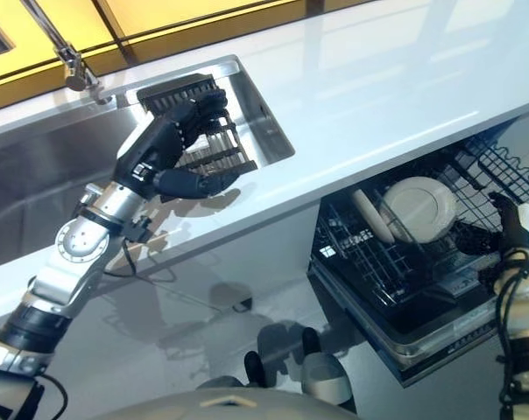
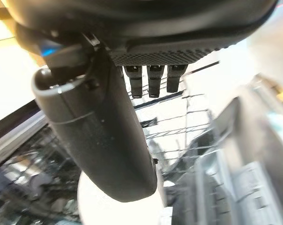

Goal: Pick up plates and place into dishwasher.

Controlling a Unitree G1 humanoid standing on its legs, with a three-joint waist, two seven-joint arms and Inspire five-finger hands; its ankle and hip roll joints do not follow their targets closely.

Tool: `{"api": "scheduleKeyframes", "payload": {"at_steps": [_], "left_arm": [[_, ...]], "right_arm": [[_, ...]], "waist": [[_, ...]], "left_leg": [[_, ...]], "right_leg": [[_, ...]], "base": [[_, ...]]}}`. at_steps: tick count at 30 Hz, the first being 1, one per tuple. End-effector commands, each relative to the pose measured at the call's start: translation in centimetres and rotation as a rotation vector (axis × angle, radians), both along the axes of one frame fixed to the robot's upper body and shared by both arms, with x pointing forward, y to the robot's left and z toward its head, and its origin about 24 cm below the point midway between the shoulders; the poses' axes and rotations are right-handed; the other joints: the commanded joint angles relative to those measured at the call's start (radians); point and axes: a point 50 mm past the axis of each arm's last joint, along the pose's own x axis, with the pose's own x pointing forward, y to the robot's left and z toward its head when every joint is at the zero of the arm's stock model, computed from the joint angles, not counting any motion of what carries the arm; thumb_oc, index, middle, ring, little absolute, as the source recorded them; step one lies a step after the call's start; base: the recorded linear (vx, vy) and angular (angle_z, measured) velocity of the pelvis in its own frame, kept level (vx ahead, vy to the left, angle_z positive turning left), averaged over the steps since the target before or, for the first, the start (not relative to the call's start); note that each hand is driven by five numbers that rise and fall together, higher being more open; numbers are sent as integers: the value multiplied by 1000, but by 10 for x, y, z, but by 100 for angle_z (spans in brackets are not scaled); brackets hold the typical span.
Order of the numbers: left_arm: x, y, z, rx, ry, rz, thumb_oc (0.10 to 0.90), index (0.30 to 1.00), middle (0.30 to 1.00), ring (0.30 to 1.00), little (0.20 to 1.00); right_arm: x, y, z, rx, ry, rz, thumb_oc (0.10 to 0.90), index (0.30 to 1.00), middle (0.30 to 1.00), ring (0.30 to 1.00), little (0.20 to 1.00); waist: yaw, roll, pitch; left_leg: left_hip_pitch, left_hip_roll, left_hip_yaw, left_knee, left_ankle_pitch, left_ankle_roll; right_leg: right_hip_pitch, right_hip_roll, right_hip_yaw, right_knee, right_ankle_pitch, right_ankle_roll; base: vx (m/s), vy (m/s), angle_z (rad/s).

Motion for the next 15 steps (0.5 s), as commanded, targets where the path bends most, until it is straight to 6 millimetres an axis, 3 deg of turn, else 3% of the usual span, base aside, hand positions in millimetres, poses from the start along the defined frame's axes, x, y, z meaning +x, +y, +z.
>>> {"api": "scheduleKeyframes", "payload": {"at_steps": [1,5,6,7,15], "left_arm": [[-1,7,39,-50,-202,11,800,900,900,900,900],[-1,10,39,-47,-205,11,800,900,900,900,900],[-2,10,41,-46,-208,9,800,900,900,900,900],[-2,10,41,-45,-208,9,800,900,900,900,900],[0,3,43,-29,-203,-19,800,900,900,900,900]], "right_arm": [[4,-24,69,-226,-156,-30,800,900,900,900,900],[-7,-29,62,-216,-109,-42,800,900,900,900,900],[-10,-29,56,-209,-60,-28,254,432,432,432,354],[-11,-28,51,-210,-23,-20,100,300,300,300,200],[-12,-27,14,-121,157,-11,100,300,300,300,200]], "waist": [[-16,-22,-100],[-22,-24,-100],[-25,-25,-99],[-25,-26,-98],[-13,-26,-89]], "left_leg": [[-10,16,33,54,-120,-4],[-14,15,33,56,-120,-5],[-16,15,33,54,-118,-5],[-16,16,34,53,-117,-4],[-20,17,33,60,-117,-5]], "right_leg": [[-23,65,-19,107,-122,63],[-28,64,-21,109,-122,66],[-31,63,-21,108,-120,67],[-31,62,-21,108,-119,66],[-33,56,-33,109,-117,67]], "base": [[2,-1,-4],[-4,-3,-1],[-10,-11,-5],[-11,-14,-6],[0,-26,0]]}}
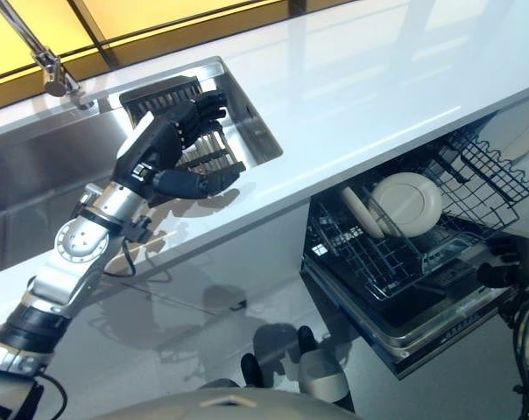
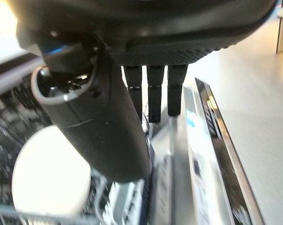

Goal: Pick up plates and place into dishwasher.

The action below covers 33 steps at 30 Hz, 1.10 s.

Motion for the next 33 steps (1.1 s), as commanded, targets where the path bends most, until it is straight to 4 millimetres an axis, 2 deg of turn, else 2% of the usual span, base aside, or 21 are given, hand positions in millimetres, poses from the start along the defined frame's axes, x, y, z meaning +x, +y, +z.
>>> {"api": "scheduleKeyframes", "payload": {"at_steps": [1,14,20,24,27,33], "left_arm": [[0,3,43,-32,-203,-19,800,900,900,900,900],[-1,-2,48,-25,-202,-48,800,900,900,900,900],[-3,-2,50,-28,-207,-58,800,900,900,900,900],[-3,-4,53,-27,-211,-69,800,900,900,900,900],[-3,-7,57,-39,-213,-79,800,900,900,900,900],[-5,-11,62,-39,-226,-98,800,900,900,900,900]], "right_arm": [[22,-14,44,-141,-71,19,100,300,300,300,200],[29,-5,15,-94,29,11,100,300,300,300,200],[26,-6,4,-76,90,-10,100,300,300,300,200],[22,-7,-8,-59,170,-39,100,300,300,300,200],[14,-6,-31,-20,276,-73,100,300,300,300,200],[9,1,-53,21,357,-95,100,300,300,300,200]], "waist": [[7,-17,-85],[36,3,-60],[46,10,-47],[56,17,-36],[70,29,-26],[92,52,-11]], "left_leg": [[-20,16,25,60,-113,-2],[-32,16,19,63,-111,-6],[-38,17,17,69,-111,-6],[-43,17,14,72,-112,-6],[-46,20,12,77,-110,-9],[-50,21,2,87,-111,-10]], "right_leg": [[-29,55,-39,109,-117,66],[-34,47,-58,110,-120,64],[-37,44,-61,112,-121,63],[-38,40,-66,112,-123,62],[-35,35,-75,105,-121,60],[-26,29,-87,104,-128,53]], "base": [[-2,-31,2],[-4,-26,3],[-1,-37,5],[-8,-50,3],[10,-48,3],[5,-46,6]]}}
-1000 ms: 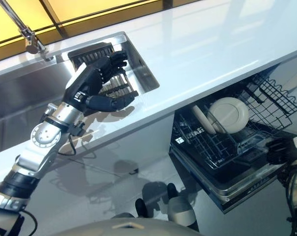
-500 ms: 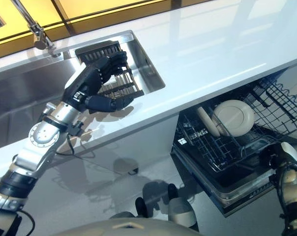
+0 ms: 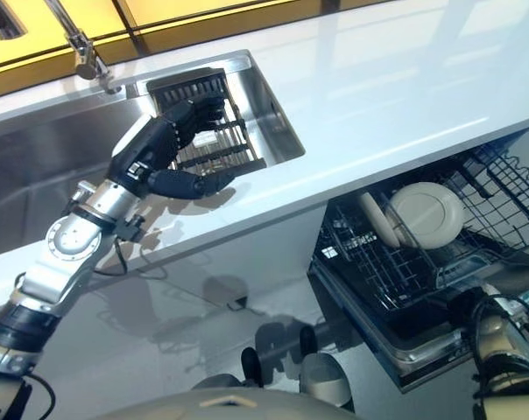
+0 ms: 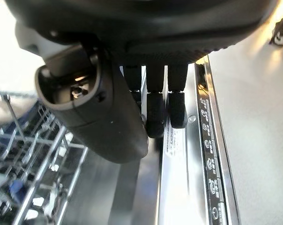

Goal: Pick up plates and place into dishwasher.

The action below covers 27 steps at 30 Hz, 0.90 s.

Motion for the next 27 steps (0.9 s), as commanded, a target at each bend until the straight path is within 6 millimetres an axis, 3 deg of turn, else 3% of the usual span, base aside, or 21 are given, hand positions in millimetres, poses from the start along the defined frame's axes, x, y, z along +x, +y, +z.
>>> {"api": "scheduleKeyframes", "payload": {"at_steps": [1,8,13,21,27], "left_arm": [[-6,-18,62,-90,-257,-118,800,900,900,900,900],[-10,-24,63,-115,-269,-133,800,900,900,900,900],[-11,-25,64,-123,-270,-135,800,900,900,900,900],[-11,-23,62,-134,-269,-104,800,900,900,900,900],[-10,-23,66,-133,-290,-87,800,900,900,900,900]], "right_arm": [[13,-17,23,-91,-6,-12,100,300,300,300,200],[9,-8,6,-52,26,-48,100,300,300,300,200],[19,0,5,-42,-11,-49,100,300,300,300,200],[38,4,16,-64,-21,-18,100,300,300,300,200],[64,3,41,-76,-71,-6,100,300,300,300,200]], "waist": [[31,56,-8],[52,93,2],[66,123,15],[81,161,38],[94,179,64]], "left_leg": [[-24,23,46,88,-124,-10],[-30,18,29,101,-124,-14],[-35,11,14,110,-123,-14],[-48,0,-3,114,-114,-18],[-60,-10,-21,103,-100,-22]], "right_leg": [[-18,41,-42,103,-129,53],[-8,33,-56,101,-136,46],[-6,23,-66,109,-142,40],[-16,10,-69,124,-149,33],[-28,4,-77,135,-151,27]], "base": [[-5,-23,16],[15,-8,9],[7,-5,10],[8,11,3],[-31,-1,10]]}}
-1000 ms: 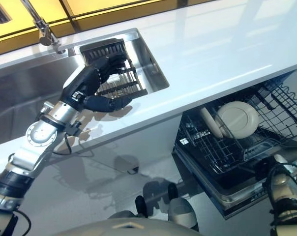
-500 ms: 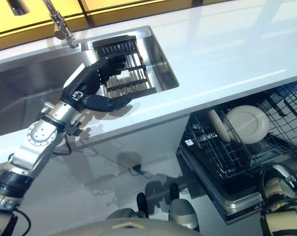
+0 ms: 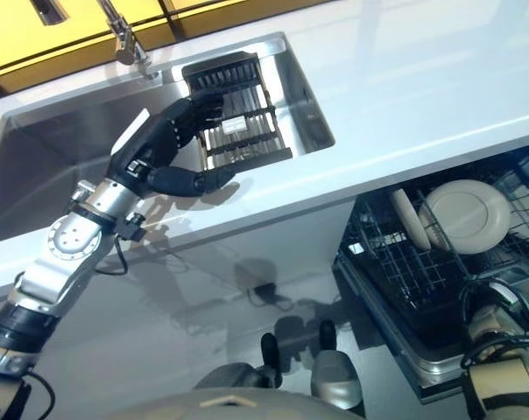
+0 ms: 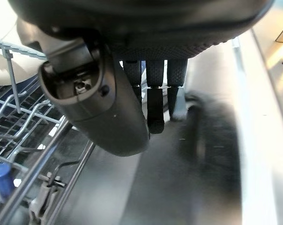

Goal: Pick up plates and place into dishwasher.

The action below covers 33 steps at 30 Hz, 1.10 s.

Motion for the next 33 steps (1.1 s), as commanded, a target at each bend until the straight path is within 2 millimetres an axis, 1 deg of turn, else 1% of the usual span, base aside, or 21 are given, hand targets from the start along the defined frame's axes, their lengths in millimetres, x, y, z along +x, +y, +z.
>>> {"api": "scheduleKeyframes", "payload": {"at_steps": [1,6,7,8,9,11,17,20,26,31,33], "left_arm": [[-8,-20,62,-100,-284,-93,800,900,900,900,900],[-7,-18,67,-100,-308,-81,800,900,900,900,900],[-7,-19,67,-100,-312,-78,800,900,900,900,900],[-6,-19,67,-100,-315,-76,800,900,900,900,900],[-5,-18,67,-100,-321,-69,800,900,900,900,900],[-4,-16,66,-103,-325,-57,800,900,900,900,900],[-3,-12,66,-98,-325,-30,800,900,900,900,900],[-3,-9,65,-95,-330,-23,800,900,900,900,900],[-4,-6,58,-98,-323,-9,800,900,900,900,900],[-2,-3,50,-99,-300,-7,800,900,900,900,900],[-2,-3,49,-98,-300,-11,800,900,900,900,900]], "right_arm": [[48,15,26,56,-103,60,100,300,300,300,200],[70,20,48,22,-174,97,100,300,300,300,200],[76,21,55,12,-194,108,100,300,300,300,200],[78,22,57,11,-202,110,100,300,300,300,200],[86,25,65,3,-230,125,100,300,300,300,200],[93,26,74,-4,-251,141,100,300,300,300,200],[102,26,92,-29,-352,160,100,300,300,300,200],[110,26,111,-72,-460,175,100,300,300,300,200],[117,25,138,-122,-587,197,100,300,300,300,200],[126,36,160,-144,-769,245,100,300,300,300,200],[127,37,163,-155,-791,256,100,300,300,300,200]], "waist": [[53,77,13],[59,82,31],[61,82,34],[62,81,35],[64,80,38],[67,77,39],[73,71,41],[76,65,43],[78,60,38],[78,60,28],[79,61,25]], "left_leg": [[-39,2,45,99,-123,-32],[-50,-3,32,87,-112,-35],[-53,-4,29,85,-109,-36],[-54,-4,28,83,-108,-37],[-56,-5,24,79,-104,-38],[-58,-4,22,74,-98,-41],[-61,0,19,71,-91,-45],[-64,-2,11,75,-91,-45],[-62,-7,2,74,-91,-45],[-55,-13,-6,68,-94,-42],[-55,-14,-7,67,-95,-42]], "right_leg": [[-41,23,-9,136,-148,29],[-52,23,-16,136,-144,23],[-54,24,-18,136,-145,21],[-55,25,-19,137,-145,21],[-59,27,-21,138,-145,19],[-61,30,-24,138,-145,17],[-61,34,-32,137,-145,10],[-60,36,-37,141,-147,7],[-57,38,-37,142,-149,6],[-52,40,-36,138,-150,5],[-51,41,-36,136,-151,5]], "base": [[-36,-9,7],[-44,-24,9],[-28,-24,4],[-39,-35,4],[-29,-30,5],[-12,-17,2],[-2,-23,5],[-6,-33,9],[17,-5,6],[0,0,0],[0,0,0]]}}
